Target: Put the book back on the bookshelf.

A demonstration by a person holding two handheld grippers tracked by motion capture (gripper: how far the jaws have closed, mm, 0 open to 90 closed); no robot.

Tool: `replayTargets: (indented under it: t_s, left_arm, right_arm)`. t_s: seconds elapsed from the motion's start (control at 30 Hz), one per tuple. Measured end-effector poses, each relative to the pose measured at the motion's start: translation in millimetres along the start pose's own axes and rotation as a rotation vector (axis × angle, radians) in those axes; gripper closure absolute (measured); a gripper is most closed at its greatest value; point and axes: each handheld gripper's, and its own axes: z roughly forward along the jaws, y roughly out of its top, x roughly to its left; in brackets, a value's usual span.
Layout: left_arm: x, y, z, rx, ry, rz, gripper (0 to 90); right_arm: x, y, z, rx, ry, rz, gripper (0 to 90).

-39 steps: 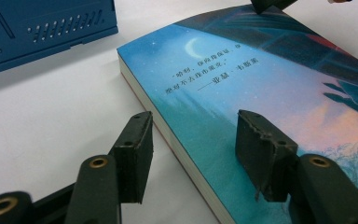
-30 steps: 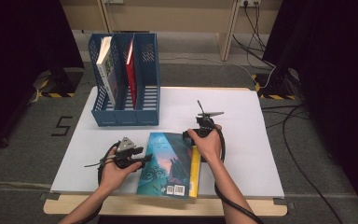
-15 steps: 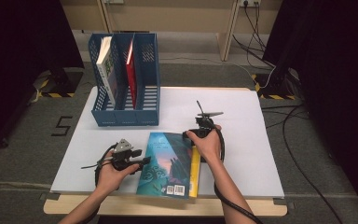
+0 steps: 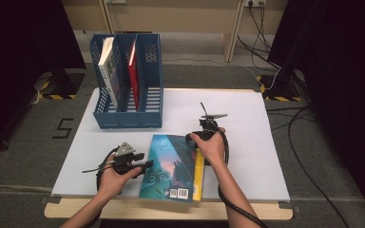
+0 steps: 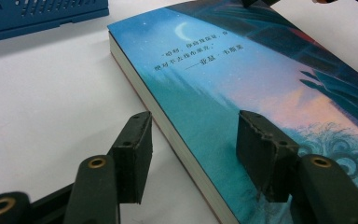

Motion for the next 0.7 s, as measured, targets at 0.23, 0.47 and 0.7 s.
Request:
replayTargets:
  t_s: [0.23, 0.47, 0.7]
  left_arm:
    - [0.4, 0.1, 0.5, 0.006, -0.011, -0.004, 46.9]
    - [-1.0, 0.6, 1.0, 0.008, -0.017, -0.004, 48.2]
    - [-1.6, 0.5, 1.5, 0.005, -0.020, -0.003, 48.5]
  right_arm:
    - [-1.4, -1.0, -1.3, -0.001, -0.002, -0.001, 49.6]
    - [-2.3, -2.0, -5.6, -0.007, -0.012, 0.032, 61.2]
    - [-5.6, 2.3, -9.7, 0.024, -0.005, 0.044, 67.2]
